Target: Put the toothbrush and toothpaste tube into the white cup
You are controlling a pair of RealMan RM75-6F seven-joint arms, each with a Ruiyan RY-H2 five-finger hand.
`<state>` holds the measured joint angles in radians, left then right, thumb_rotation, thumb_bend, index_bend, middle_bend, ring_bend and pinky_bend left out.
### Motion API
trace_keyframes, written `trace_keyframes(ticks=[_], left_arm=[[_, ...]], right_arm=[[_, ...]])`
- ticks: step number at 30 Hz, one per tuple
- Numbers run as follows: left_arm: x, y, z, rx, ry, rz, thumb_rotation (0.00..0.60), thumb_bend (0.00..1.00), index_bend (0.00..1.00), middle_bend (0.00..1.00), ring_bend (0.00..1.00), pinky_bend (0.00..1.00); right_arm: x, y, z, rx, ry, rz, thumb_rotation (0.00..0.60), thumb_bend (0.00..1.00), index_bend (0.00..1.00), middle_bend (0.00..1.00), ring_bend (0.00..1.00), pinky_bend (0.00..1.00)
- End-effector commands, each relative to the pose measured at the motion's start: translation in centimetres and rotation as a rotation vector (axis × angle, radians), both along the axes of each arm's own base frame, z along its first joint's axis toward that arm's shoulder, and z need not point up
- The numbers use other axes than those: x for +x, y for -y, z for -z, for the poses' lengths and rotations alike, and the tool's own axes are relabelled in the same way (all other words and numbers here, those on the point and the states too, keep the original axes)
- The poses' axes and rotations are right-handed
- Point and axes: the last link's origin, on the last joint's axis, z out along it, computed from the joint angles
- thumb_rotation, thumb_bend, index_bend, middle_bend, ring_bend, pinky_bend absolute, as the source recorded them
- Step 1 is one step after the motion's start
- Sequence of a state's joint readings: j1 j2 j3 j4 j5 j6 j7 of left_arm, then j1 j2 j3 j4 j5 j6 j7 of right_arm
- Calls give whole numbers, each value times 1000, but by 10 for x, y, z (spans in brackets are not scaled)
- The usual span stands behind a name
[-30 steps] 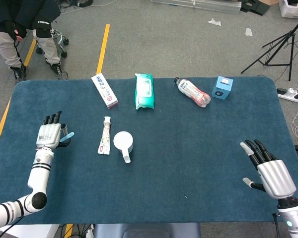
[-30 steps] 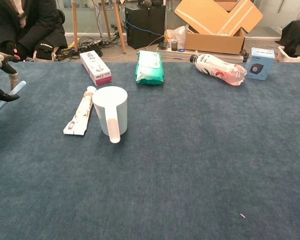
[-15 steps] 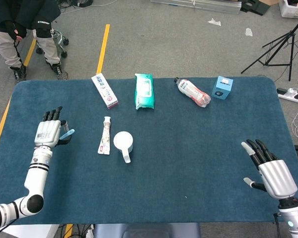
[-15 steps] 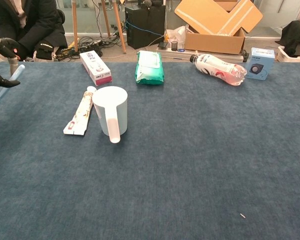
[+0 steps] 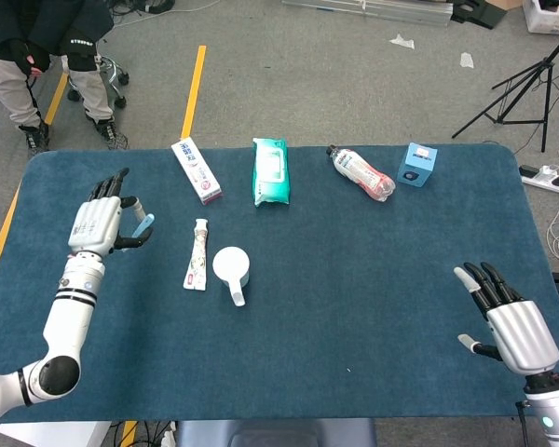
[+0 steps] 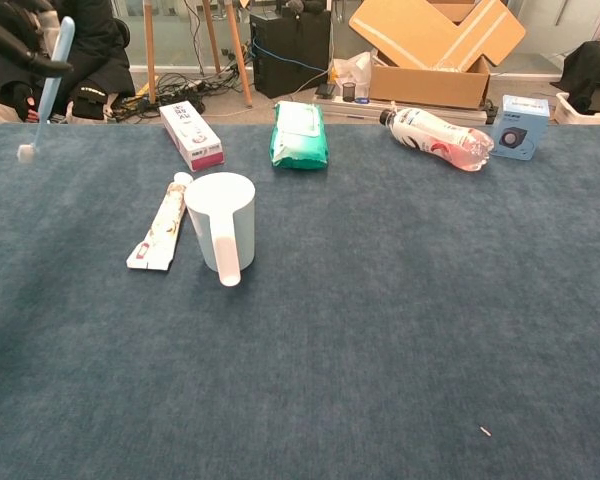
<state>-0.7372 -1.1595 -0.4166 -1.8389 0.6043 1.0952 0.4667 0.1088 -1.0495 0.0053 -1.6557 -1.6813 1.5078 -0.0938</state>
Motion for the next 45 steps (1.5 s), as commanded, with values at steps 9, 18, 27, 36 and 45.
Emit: trace_keyframes(ticks=[9, 18, 27, 36, 45], left_arm=[[56, -1, -8, -94, 224, 24, 600, 304, 579, 0, 0, 0], [76, -6, 12, -144, 264, 37, 600, 304, 579, 0, 0, 0], [91, -10, 31, -178, 319, 51, 600, 310, 580, 0, 0, 0], [111, -8, 37, -190, 359, 78, 600, 311, 579, 0, 0, 0], [121, -4, 53, -223, 378, 80, 600, 311, 579, 0, 0, 0]], right_arm=[[-1, 0, -2, 2, 4, 1, 600, 0, 43, 114, 57, 423], [-1, 0, -3, 9, 8, -4, 600, 0, 43, 114, 57, 423], [0, -1, -2, 22, 11, -12, 600, 0, 43, 114, 57, 423], [0, -3, -4, 24, 16, -15, 600, 0, 43, 114, 57, 423], [0, -5, -5, 26, 19, -23, 600, 0, 43, 114, 57, 423]])
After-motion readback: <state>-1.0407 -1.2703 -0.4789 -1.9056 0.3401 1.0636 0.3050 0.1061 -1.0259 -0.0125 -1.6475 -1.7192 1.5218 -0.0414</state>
